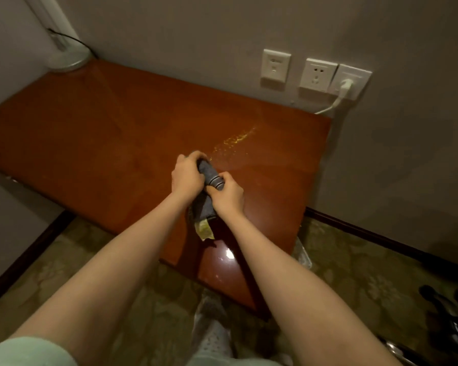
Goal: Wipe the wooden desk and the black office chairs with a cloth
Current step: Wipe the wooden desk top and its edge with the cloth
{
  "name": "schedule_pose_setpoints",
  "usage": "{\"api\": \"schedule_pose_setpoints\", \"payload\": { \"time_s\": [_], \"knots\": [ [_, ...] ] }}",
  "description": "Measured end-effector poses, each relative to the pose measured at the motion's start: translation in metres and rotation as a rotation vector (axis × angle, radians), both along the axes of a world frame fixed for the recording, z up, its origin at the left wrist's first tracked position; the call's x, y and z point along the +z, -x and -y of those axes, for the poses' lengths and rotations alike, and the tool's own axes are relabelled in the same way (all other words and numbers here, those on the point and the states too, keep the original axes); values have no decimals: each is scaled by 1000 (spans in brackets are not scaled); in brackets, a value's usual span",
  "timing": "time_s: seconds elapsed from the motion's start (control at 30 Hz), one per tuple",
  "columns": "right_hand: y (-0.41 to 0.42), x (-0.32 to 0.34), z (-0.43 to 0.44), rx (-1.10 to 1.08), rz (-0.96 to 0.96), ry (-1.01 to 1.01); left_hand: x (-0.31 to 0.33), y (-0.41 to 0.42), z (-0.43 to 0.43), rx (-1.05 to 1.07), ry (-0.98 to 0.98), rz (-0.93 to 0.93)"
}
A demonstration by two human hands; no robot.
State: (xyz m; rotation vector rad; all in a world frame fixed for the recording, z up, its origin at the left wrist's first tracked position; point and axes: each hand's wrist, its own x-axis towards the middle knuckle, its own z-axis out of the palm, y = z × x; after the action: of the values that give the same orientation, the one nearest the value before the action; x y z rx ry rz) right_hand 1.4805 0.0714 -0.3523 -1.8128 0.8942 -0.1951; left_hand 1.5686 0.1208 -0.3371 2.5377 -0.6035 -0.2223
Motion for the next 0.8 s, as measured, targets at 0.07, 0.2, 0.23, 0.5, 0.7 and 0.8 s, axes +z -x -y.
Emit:
{"api": "schedule_pose_setpoints", "payload": {
  "time_s": [0.07,0.2,0.23,0.5,0.7,0.8],
  "knots": [
    [-28,-6,-9,-36,16,-105,-2,-35,2,307,259,-275],
    [-75,-24,-22,-138,44,-270,-8,-85,4,487,278,-739],
    [-88,-30,-22,-147,43,-274,-12,-93,7,415,174,-714],
    [-143,-44,5,-128,-76,-48,-57,-146,47,73,-196,-456],
    [-152,-41,37,-129,-151,75,-61,-156,83,-95,-218,-314],
    [-144,-42,48,-173,-172,84,-64,-148,99,-162,-209,-318]
  ]
}}
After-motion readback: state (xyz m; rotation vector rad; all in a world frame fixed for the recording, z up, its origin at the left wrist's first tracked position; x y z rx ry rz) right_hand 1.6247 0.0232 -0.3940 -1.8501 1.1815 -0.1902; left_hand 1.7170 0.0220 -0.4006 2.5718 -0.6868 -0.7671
